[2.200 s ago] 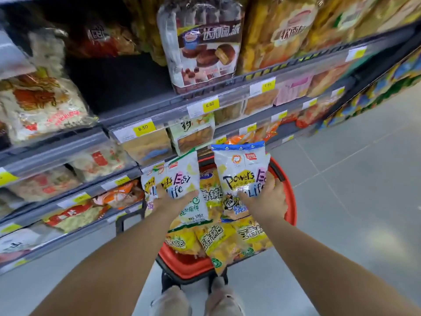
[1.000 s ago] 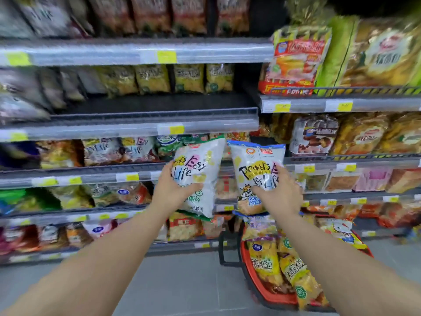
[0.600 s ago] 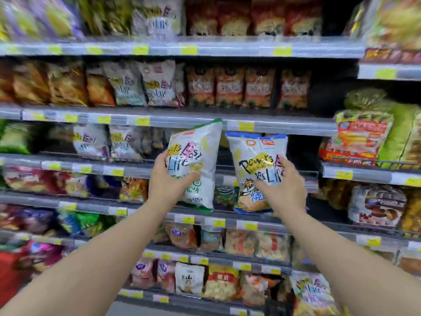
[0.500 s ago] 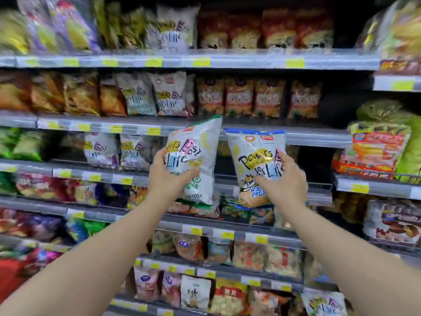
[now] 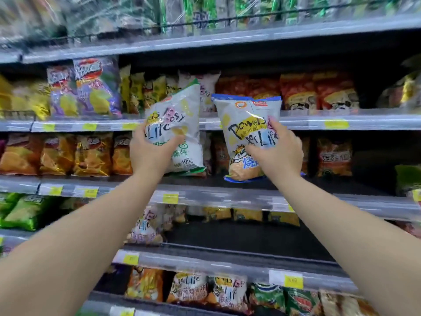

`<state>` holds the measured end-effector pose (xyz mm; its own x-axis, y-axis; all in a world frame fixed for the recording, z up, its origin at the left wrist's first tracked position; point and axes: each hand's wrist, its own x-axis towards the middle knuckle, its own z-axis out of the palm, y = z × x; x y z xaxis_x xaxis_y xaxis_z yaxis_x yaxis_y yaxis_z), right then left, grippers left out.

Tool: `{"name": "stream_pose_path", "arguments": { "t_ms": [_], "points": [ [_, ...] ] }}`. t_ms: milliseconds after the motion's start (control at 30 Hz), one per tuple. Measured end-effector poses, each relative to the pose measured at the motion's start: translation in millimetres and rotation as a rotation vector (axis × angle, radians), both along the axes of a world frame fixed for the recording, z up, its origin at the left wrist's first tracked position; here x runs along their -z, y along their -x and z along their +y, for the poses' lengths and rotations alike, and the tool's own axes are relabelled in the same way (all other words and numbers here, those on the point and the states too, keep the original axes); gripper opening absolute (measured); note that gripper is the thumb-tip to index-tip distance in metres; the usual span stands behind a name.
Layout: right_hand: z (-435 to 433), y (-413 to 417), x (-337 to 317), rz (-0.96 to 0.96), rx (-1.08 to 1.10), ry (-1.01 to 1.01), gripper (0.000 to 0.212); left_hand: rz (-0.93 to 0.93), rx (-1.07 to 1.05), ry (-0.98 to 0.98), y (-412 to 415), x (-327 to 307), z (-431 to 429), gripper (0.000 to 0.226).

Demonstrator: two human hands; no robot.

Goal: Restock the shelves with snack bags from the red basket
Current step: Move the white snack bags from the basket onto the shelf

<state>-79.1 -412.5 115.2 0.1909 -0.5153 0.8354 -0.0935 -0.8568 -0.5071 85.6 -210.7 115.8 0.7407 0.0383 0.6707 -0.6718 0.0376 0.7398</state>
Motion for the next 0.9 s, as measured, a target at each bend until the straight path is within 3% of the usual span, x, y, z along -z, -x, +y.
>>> {"name": "stream_pose_path", "arguments": {
  "t_ms": [267,467,600,767,900],
  "points": [
    [10,-72,-83,-0.032,0.03,0.104,0.073,0.044,-0.195,-0.148,-84,-109,3,0.094],
    [31,-115,-144,0.113,0.106,0.059,0.062,0.04,-0.145,-0.273,-132,-165,-1,0.101],
    [41,-142,-171,0.191,0.215,0.059,0.064,-0.027,-0.204,-0.332,-163,-186,-2,0.095],
    [48,-170,-185,0.17,0.32,0.077,0.079,-0.165,-0.241,-0.299,-203,-184,-15,0.085],
    [48,-188,-180,0.116,0.439,0.091,0.076,-0.245,-0.212,-0.331,-232,-163,-38,0.088]
  ]
}}
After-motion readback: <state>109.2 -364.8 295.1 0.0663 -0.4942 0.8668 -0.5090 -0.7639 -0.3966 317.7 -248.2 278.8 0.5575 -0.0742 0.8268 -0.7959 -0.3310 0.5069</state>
